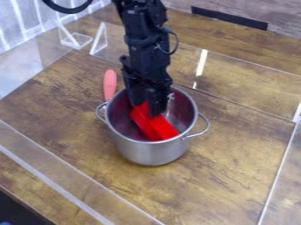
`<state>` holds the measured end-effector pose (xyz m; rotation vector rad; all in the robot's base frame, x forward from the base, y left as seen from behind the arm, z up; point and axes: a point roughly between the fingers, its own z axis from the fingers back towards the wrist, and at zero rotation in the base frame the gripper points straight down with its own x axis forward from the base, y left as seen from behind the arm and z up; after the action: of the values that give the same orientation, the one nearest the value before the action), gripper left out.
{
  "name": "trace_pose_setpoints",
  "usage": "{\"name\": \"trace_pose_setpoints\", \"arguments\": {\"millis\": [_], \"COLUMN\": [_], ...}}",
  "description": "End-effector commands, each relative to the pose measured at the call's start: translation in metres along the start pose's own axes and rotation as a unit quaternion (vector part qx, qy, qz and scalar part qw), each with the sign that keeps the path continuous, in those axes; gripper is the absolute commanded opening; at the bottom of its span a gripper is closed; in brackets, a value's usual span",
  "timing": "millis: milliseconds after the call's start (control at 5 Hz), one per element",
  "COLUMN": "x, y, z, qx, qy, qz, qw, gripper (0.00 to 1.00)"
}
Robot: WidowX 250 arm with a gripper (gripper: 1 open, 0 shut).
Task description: Remove the red object from the silver pot and put it on the table
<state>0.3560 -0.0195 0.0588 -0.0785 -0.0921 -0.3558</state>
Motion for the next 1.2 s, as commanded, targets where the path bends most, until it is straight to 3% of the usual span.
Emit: {"name": "trace_pose_setpoints", "arguments": {"millis": [0,400,800,1000], "x": [0.004,0.018,0.024,0.037], "y": [-0.006,-0.017,-0.008,-0.011], "z": [0.002,0.032,0.038,0.038], "qx": [-0.002,-0.010,-0.015,-0.020], "qy": [0.001,-0.015,-0.021,-0.018], "qz": [-0.002,0.007,-0.005,-0.030], "qw": [1.0000,0.9998,0.9997,0.9992], "gripper": [0.00,0.00,0.00,1.00]}}
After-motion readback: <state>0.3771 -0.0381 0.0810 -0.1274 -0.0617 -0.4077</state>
